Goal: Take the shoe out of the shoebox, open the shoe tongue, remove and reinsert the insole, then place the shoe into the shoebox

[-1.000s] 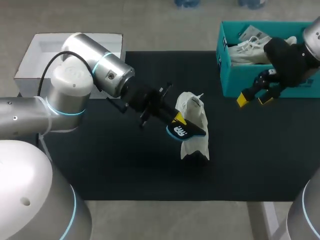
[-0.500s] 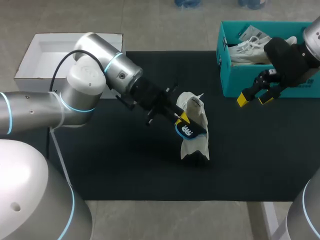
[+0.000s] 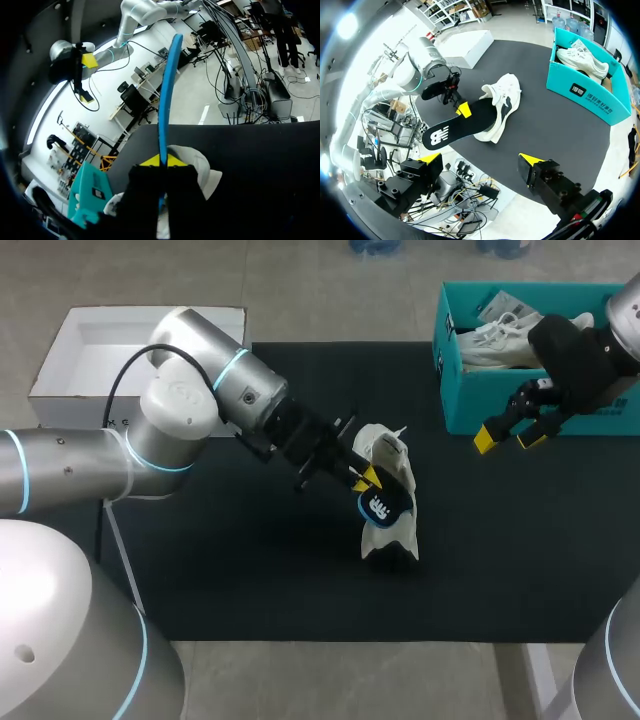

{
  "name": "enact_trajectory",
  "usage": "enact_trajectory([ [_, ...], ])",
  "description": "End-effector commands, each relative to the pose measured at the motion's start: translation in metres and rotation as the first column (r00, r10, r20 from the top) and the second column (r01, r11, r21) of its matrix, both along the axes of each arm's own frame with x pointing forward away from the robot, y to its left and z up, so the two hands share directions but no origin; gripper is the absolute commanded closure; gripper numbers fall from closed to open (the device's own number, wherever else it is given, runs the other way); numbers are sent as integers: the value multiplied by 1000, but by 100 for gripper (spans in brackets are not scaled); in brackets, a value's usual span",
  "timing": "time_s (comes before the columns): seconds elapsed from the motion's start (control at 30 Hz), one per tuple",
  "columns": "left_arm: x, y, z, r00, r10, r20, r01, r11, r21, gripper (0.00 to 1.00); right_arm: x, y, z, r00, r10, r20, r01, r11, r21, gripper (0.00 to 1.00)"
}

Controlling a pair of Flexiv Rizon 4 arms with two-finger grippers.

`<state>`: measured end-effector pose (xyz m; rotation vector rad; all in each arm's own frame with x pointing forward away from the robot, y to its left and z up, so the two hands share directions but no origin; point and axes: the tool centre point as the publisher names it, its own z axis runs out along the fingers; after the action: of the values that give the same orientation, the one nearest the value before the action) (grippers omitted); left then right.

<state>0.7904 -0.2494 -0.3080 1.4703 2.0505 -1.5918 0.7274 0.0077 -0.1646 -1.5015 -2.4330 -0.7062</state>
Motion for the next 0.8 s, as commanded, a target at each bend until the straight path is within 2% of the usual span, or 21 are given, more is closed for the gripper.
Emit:
enact_trajectory([
  [0.03, 9, -10, -8, 1000, 16, 2, -16, 1000, 12, 100, 1, 1, -1, 1000, 0, -1, 0, 1000, -2, 0],
  [0.43, 52, -22, -39, 992, 118, 48, -122, 988, 93, 100, 1, 1, -1, 1000, 0, -1, 0, 1000, -2, 0],
  [0.63, 58, -26, -52, 985, 147, 86, -158, 978, 134, 100, 1, 1, -1, 1000, 0, -1, 0, 1000, -2, 0],
  [0.73, 56, -23, -49, 986, 154, 72, -161, 980, 119, 100, 1, 1, -1, 1000, 0, -1, 0, 1000, -2, 0],
  [0.77, 56, -21, -46, 985, 157, 69, -164, 980, 114, 66, 1, 1, -1, 1000, 0, -1, 0, 1000, -2, 0],
  [0.8, 55, -19, -44, 985, 157, 70, -164, 980, 110, 42, 1, 1, -1, 1000, 0, -1, 0, 1000, -2, 0],
])
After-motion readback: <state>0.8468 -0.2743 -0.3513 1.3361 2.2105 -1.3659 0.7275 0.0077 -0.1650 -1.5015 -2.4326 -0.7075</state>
